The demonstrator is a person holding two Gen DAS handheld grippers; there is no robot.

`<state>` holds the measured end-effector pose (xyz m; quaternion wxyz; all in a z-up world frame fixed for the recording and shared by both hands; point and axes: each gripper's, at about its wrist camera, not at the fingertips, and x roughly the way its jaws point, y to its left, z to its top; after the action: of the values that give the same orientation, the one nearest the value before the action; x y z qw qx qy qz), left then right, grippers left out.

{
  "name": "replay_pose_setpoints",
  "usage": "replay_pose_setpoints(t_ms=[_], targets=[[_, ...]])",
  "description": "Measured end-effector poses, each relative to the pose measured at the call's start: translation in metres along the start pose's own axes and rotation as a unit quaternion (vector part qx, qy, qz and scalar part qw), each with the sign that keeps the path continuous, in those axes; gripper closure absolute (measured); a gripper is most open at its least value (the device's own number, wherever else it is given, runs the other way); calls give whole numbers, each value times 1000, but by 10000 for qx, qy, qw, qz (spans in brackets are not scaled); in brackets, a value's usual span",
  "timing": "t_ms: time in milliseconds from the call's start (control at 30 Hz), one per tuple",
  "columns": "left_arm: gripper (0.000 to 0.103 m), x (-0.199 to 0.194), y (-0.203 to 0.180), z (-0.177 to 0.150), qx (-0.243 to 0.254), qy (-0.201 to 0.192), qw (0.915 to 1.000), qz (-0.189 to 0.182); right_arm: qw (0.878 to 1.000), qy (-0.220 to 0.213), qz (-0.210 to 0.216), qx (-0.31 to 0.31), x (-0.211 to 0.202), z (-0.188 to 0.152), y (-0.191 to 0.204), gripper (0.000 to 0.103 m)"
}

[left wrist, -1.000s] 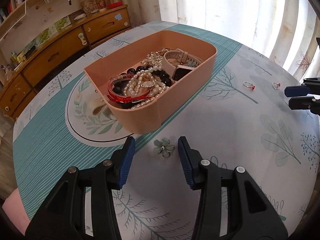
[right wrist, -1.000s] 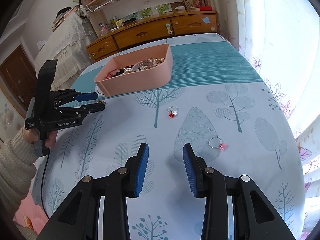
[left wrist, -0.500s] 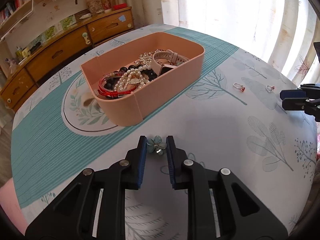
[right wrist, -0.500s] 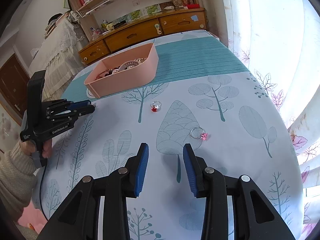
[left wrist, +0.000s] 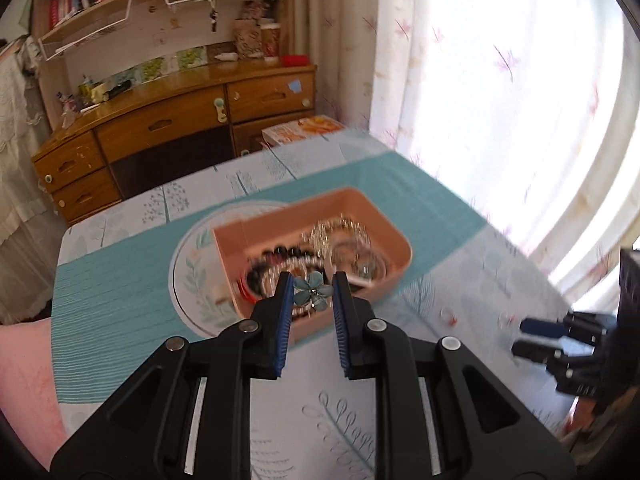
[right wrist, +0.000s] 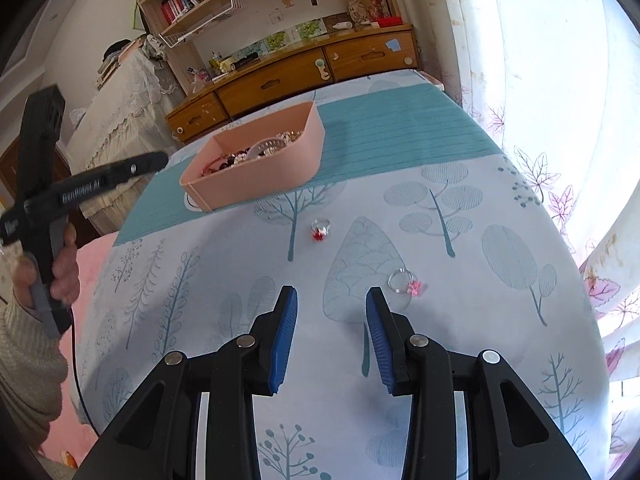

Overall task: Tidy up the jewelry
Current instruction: 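Lower the green flower brooch into the pink tray and open the left tool, then grasp the pink-stone ring with the right tool while the left tool approaches the red-stone ring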

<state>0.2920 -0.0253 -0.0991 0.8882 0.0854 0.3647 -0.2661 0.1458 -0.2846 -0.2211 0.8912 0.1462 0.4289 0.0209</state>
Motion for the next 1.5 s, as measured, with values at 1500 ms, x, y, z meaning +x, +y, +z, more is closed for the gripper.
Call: replay_pose_setpoints(t_ms=[1500], targets=[[70, 18, -88, 4, -1221, 767, 9886, 430, 9900, -724, 70, -1205, -86, 51, -71, 67]])
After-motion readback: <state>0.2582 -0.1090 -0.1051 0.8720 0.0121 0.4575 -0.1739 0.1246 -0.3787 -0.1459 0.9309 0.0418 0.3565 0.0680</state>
